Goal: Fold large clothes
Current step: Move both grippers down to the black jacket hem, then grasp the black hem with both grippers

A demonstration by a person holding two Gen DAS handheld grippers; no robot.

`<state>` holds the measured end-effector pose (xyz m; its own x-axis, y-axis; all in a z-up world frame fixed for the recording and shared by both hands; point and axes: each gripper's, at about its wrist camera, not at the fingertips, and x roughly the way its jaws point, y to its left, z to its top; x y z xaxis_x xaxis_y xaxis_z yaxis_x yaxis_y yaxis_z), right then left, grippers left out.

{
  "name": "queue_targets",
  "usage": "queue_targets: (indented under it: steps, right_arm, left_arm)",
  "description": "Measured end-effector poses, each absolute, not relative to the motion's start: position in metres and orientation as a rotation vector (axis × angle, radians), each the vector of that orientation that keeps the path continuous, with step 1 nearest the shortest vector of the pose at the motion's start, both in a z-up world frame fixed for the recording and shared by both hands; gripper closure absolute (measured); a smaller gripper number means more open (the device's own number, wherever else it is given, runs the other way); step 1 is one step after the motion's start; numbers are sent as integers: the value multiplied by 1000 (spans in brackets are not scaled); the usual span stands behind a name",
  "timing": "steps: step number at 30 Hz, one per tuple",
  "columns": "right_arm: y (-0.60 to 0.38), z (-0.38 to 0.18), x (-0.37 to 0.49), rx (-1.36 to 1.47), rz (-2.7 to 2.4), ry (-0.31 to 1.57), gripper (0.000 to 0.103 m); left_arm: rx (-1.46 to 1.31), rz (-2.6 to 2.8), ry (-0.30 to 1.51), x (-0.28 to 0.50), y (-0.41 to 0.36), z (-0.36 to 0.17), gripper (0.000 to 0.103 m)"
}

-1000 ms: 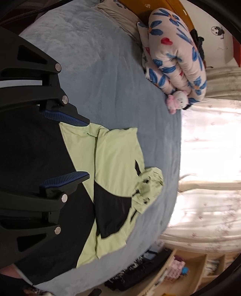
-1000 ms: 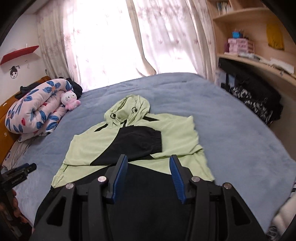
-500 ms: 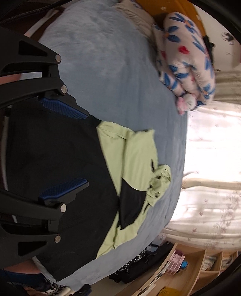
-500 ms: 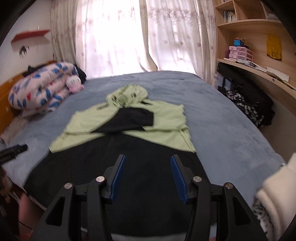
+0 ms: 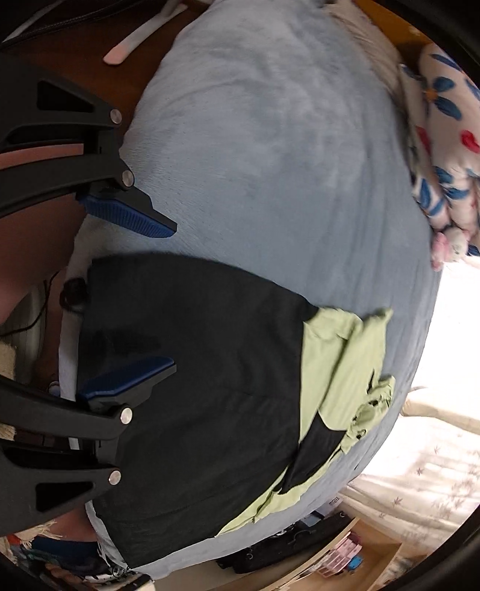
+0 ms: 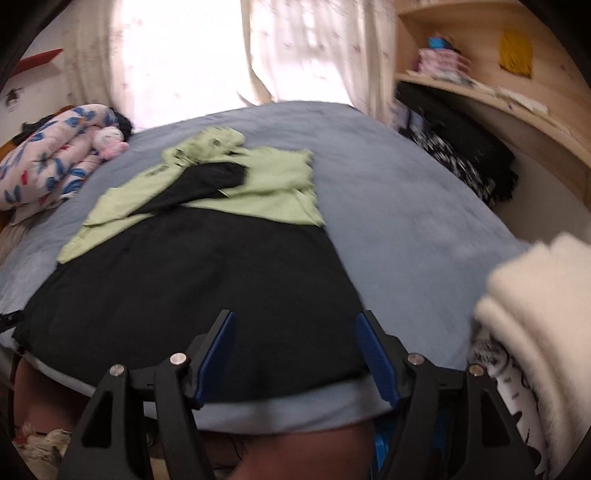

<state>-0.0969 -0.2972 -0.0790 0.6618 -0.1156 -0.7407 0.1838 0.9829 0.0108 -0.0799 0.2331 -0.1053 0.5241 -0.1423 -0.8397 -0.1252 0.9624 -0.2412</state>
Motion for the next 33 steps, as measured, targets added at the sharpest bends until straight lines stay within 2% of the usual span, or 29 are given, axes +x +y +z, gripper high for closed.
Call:
queue_targets:
  steps: [5, 13, 18, 20, 22, 25, 27, 29, 33]
  right_arm:
    - [-330, -103, -102, 195, -212, 887, 35]
    - [-351, -127, -94, 311, -204, 898, 35]
    - [-348, -130, -88, 290, -174, 897, 36]
    - [-343, -128, -89, 261, -149, 897, 46]
    - [-336, -124, -91, 226, -113, 894, 61]
    - [-329, -119, -93, 185, -104, 889, 64]
    - [-329, -118, -92, 184, -93, 890, 64]
    - [-332, -120, -89, 188, -93, 903, 64]
    - [-340, -131, -86, 230, -94, 924, 63]
  left_arm:
    - [-324, -21, 1032, -75, 238, -119, 37]
    - [-329, -43, 1021, -67, 232, -128, 24]
    - [-330, -52, 1013, -64, 230, -130, 24]
    - [-333, -57, 1008, -65, 230, -129, 29]
    - [-349, -74, 1004, -68, 229, -127, 39]
    - [-354, -74, 1001, -69, 228, -125, 48]
    - [-380, -85, 997, -69, 229, -123, 48]
    - [-387, -99, 1002, -68, 229, -124, 48]
    - [-366, -118, 1028, -63, 224, -132, 37]
